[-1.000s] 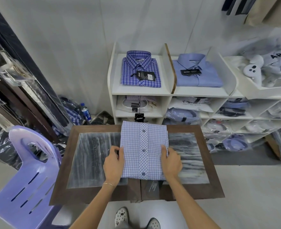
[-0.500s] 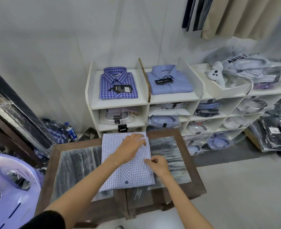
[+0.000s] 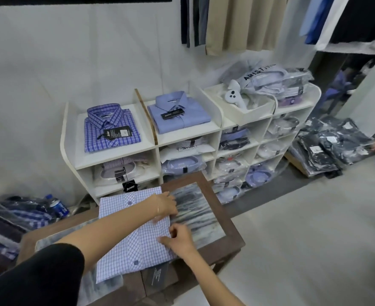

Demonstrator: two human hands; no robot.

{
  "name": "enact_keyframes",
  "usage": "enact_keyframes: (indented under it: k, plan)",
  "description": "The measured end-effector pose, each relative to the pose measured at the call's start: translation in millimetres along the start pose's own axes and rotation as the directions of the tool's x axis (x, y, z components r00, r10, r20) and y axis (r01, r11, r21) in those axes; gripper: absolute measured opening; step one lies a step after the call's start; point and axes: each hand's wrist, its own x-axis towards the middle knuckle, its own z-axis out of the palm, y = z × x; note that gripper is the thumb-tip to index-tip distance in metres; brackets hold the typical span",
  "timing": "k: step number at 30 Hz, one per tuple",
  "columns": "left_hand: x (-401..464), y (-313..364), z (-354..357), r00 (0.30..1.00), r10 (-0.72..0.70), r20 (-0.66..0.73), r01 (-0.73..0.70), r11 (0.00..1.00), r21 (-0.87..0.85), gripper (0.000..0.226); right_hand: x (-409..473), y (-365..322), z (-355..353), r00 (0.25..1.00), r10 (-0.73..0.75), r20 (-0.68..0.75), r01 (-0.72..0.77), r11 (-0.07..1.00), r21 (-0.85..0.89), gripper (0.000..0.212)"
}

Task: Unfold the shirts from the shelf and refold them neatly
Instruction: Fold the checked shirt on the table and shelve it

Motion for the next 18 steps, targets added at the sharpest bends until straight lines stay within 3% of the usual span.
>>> enact_keyframes:
  k: [5, 7, 14, 18]
  plan:
    - [7, 0, -1, 0.999, -0.014, 0.051, 0.012, 1.0, 0.026, 0.058, -7, -4, 0, 0.994, 0.072, -0.088, -0.069, 0.997, 0.033, 0.044]
    - [6, -3, -3, 0.999, -0.013, 0.046, 0.012, 1.0, 0.023, 0.055, -7, -1, 1, 0.994, 0.081, -0.066, -0.082, 0.997, -0.004, 0.031]
    - [2, -6, -13, 0.998, 0.031, -0.046, -0.032, 0.999, -0.014, 0.047, -11, 9, -8, 0.995, 0.031, -0.097, -0.03, 0.999, 0.017, 0.044]
    - [3, -4, -30, 0.988, -0.003, -0.155, -0.002, 0.999, -0.037, 0.04, -14, 9, -32, 0.982, 0.03, -0.184, -0.024, 0.999, 0.036, 0.046]
